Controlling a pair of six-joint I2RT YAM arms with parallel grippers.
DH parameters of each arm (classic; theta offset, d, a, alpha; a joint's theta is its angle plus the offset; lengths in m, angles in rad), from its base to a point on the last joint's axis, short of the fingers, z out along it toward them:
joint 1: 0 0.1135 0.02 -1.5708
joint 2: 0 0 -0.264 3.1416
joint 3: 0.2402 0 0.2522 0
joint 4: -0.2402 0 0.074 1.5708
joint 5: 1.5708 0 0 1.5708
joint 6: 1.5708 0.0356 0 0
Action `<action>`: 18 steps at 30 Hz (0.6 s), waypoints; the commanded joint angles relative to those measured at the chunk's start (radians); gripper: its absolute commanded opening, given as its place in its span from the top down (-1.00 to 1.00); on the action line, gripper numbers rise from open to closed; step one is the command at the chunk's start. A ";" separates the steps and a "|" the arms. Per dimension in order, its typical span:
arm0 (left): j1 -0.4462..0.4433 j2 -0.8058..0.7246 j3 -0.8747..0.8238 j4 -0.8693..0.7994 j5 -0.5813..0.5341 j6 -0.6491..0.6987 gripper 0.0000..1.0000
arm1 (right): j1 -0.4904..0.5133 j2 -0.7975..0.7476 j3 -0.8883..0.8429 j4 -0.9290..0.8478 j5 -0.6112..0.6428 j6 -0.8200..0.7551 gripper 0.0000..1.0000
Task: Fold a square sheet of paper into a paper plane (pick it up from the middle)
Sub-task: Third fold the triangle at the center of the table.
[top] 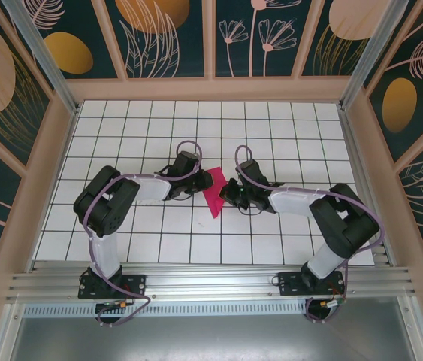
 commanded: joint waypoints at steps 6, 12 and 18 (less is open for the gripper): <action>-0.001 0.030 0.007 -0.047 0.018 0.019 0.53 | -0.010 0.044 0.032 0.070 -0.011 -0.010 0.92; -0.001 0.033 0.005 -0.044 0.024 0.018 0.53 | -0.015 0.066 0.034 0.097 -0.016 -0.010 0.92; -0.002 0.036 0.005 -0.041 0.029 0.018 0.53 | -0.015 0.090 0.041 0.122 -0.035 -0.014 0.92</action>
